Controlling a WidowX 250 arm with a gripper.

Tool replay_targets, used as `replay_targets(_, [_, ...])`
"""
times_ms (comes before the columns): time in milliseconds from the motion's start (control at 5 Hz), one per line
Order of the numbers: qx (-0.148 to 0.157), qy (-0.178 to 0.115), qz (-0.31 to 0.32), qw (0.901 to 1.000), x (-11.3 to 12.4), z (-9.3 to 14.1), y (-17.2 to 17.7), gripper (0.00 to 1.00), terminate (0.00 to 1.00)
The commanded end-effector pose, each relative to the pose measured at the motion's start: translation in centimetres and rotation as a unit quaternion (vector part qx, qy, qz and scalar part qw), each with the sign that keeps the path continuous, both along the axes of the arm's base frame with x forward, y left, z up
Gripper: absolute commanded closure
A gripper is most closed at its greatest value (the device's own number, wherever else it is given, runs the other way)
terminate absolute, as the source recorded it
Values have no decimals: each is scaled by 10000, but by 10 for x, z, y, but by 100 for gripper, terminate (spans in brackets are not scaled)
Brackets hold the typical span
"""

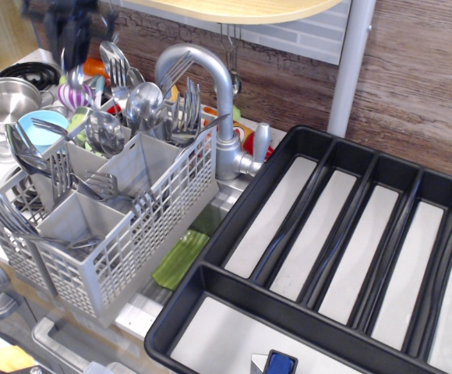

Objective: Put small spoon from basket to tray

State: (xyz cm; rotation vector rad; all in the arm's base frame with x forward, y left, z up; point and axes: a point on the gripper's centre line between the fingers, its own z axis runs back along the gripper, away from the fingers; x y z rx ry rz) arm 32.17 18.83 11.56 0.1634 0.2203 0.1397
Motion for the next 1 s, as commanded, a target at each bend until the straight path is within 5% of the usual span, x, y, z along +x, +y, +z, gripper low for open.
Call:
replay_targets(0, [438,401,-725,9956,15,73,-26,100,0])
replay_targets(200, [582,834,-943,9903,21,104,-59,100,0])
replay_targets(400, [457,764,-837,9925,19,100,-89,100,0])
replay_targets(800, [26,-110,-99,9999,-14,64,-126,100,0])
